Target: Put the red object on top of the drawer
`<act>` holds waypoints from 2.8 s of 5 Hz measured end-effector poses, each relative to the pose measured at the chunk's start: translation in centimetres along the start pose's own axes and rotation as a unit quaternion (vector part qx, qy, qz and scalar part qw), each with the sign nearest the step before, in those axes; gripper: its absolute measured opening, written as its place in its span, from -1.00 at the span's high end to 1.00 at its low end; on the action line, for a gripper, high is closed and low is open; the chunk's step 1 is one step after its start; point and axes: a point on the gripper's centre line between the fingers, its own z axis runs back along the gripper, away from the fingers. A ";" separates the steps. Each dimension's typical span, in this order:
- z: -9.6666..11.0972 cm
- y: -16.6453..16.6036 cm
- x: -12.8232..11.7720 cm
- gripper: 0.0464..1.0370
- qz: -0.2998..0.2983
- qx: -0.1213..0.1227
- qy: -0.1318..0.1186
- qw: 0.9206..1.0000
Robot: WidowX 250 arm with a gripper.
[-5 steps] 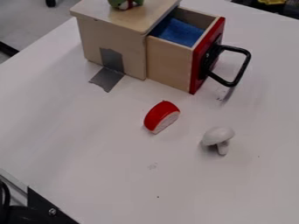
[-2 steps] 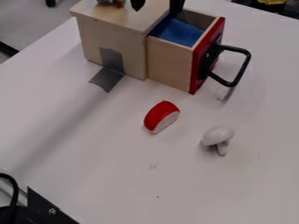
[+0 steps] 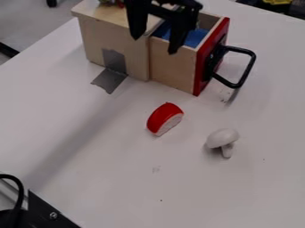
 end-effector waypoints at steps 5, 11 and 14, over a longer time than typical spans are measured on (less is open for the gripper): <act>-10.8 -1.7 -3.3 -0.93 -0.030 -0.002 0.070 0.997; -1.6 0.0 -0.4 0.00 0.024 -0.025 0.045 0.998; 1.6 6.9 5.2 0.00 0.117 -0.040 0.019 0.992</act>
